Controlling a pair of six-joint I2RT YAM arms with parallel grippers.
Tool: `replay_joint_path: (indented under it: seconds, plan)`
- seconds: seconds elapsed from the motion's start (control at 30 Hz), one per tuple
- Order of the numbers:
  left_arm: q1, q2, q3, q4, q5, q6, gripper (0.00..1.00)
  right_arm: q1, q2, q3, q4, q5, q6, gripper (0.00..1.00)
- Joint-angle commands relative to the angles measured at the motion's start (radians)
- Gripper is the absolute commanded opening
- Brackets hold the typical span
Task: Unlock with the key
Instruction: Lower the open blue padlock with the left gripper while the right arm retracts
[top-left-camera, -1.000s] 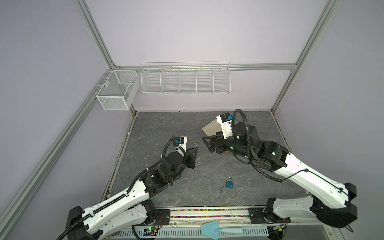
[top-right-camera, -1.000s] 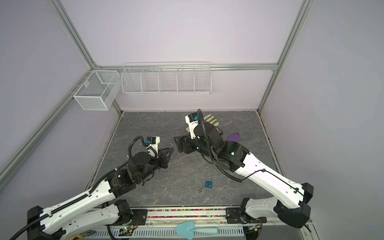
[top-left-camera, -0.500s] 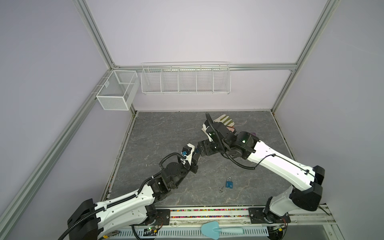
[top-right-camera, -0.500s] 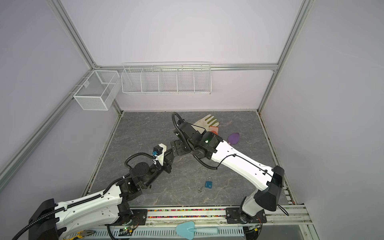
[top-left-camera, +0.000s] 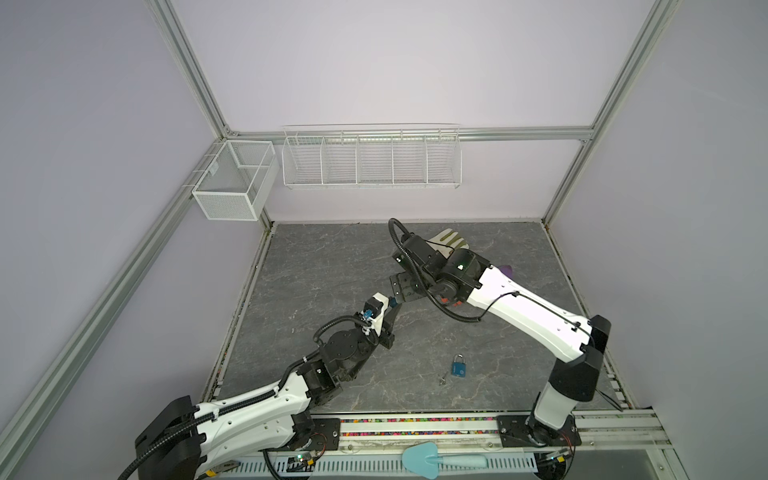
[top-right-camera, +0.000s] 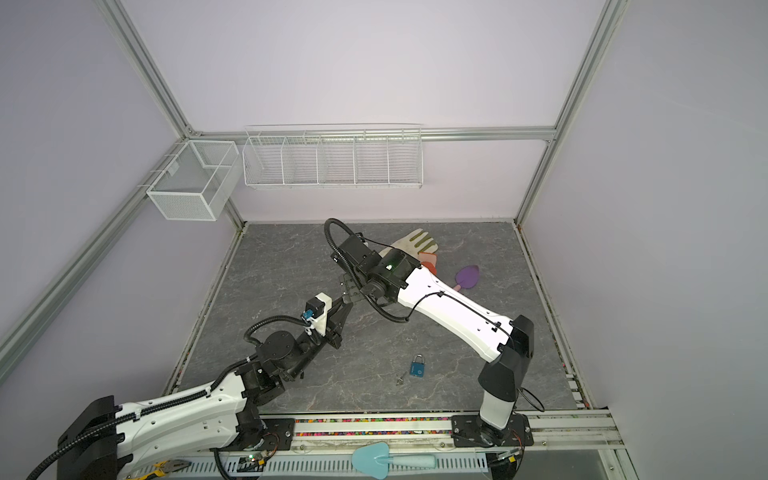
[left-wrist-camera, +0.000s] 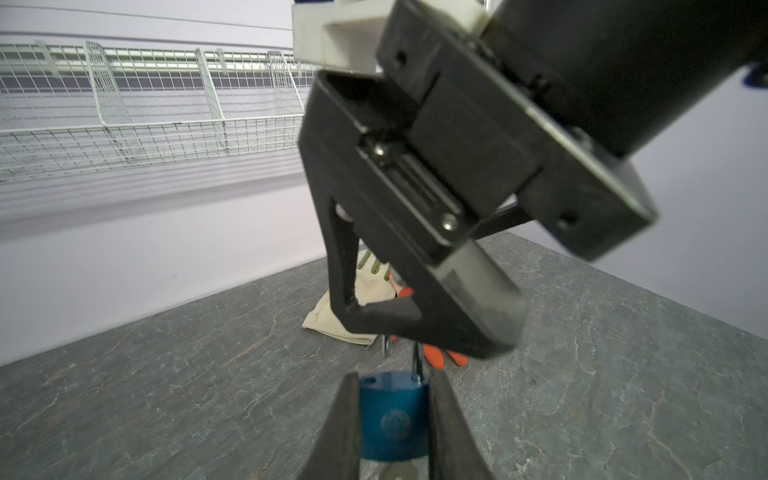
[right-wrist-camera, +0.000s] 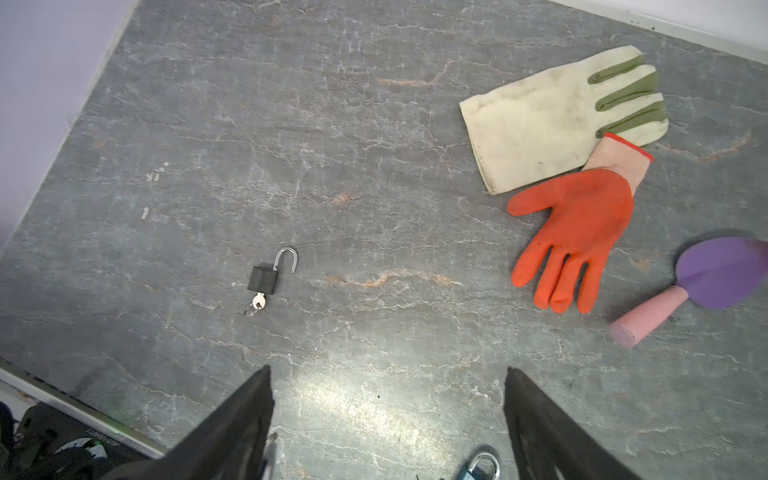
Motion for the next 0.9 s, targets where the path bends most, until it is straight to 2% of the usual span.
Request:
replay_joint_path:
  seconds: [0.0, 0.1, 0.27, 0.37, 0.57, 0.87]
  plan:
    - [-0.005, -0.007, -0.031, 0.101, -0.029, 0.094, 0.0, -0.004, 0.018, 0.046, -0.12, 0.066, -0.011, 0.88]
    - [-0.004, 0.0, -0.056, 0.16, -0.034, 0.146, 0.0, -0.008, 0.013, 0.065, -0.144, 0.066, -0.03, 0.88]
    - [-0.005, 0.002, -0.072, 0.202, -0.016, 0.204, 0.0, -0.018, 0.033, 0.119, -0.203, -0.014, -0.088, 0.87]
    - [-0.005, -0.006, -0.078, 0.196, 0.021, 0.226, 0.0, -0.021, -0.007, 0.123, -0.201, 0.003, -0.126, 0.88]
    - [-0.005, 0.007, -0.061, 0.17, 0.085, 0.271, 0.0, -0.023, 0.036, 0.183, -0.215, -0.131, -0.186, 0.89]
    - [-0.005, 0.004, -0.059, 0.193, 0.066, 0.27, 0.0, -0.034, 0.096, 0.225, -0.292, -0.104, -0.193, 0.9]
